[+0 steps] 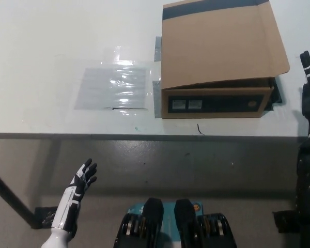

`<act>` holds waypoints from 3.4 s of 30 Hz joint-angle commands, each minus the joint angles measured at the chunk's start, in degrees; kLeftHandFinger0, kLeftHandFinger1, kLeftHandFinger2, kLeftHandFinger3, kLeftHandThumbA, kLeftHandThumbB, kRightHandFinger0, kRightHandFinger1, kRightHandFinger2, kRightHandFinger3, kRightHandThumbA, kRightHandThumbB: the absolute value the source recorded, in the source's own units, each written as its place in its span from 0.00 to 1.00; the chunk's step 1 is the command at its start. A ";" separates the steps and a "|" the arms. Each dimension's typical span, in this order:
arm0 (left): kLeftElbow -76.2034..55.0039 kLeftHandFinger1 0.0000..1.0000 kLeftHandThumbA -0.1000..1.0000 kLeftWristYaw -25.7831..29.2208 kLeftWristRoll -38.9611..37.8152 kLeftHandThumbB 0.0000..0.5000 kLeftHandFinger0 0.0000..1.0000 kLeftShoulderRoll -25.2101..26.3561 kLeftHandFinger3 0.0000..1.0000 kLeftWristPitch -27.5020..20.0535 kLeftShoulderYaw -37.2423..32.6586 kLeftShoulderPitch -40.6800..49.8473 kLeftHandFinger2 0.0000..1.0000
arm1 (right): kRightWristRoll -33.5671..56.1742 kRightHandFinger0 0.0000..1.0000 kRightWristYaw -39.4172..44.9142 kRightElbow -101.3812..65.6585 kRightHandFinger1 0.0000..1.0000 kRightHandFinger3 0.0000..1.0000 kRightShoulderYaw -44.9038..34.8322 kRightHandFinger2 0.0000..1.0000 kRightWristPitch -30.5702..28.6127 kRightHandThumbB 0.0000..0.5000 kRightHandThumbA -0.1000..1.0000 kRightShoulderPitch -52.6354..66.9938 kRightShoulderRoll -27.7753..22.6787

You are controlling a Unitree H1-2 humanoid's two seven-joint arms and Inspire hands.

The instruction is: A small storage box is placed at the center of the table and the robot uses its right hand to slide under its lid and push it upwards to open it

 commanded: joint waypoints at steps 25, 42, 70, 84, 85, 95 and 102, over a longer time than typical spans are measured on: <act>0.10 1.00 1.00 0.28 1.35 1.00 1.00 0.62 1.00 -2.09 -0.20 -1.15 1.00 | 2.46 1.00 2.77 1.34 1.00 1.00 -0.58 1.00 0.19 0.66 1.00 -4.66 3.82; -0.04 1.00 1.00 0.13 1.46 1.00 1.00 0.70 1.00 -2.09 -0.09 -1.73 1.00 | 5.96 1.00 1.71 -4.46 1.00 1.00 -0.40 1.00 4.45 0.68 1.00 -5.45 5.98; 0.04 1.00 1.00 -0.37 1.08 1.00 1.00 1.01 1.00 -2.09 -0.19 -1.89 1.00 | 7.39 1.00 3.77 0.80 1.00 1.00 1.92 1.00 7.13 0.65 1.00 -9.54 12.27; 0.44 1.00 1.00 0.13 1.85 1.00 1.00 1.01 1.00 -2.09 -0.23 -2.13 1.00 | 2.95 1.00 2.15 -1.82 1.00 1.00 7.07 1.00 8.74 0.64 1.00 -12.60 14.92; 0.50 1.00 1.00 0.00 1.63 1.00 1.00 1.00 1.00 -2.09 -0.23 -2.21 1.00 | 1.92 1.00 2.35 -1.02 1.00 1.00 8.04 1.00 8.71 0.66 1.00 -12.90 15.03; 0.29 1.00 1.00 -0.28 2.09 1.00 1.00 1.46 1.00 -2.09 -0.48 -2.27 1.00 | -5.19 1.00 3.96 11.21 1.00 1.00 13.65 1.00 4.82 0.63 1.00 -14.57 16.62; 0.60 1.00 1.00 -0.24 1.94 1.00 1.00 1.48 1.00 -2.09 -0.59 -2.48 1.00 | -8.83 1.00 4.87 21.89 1.00 1.00 15.50 1.00 1.77 0.61 1.00 -17.32 18.10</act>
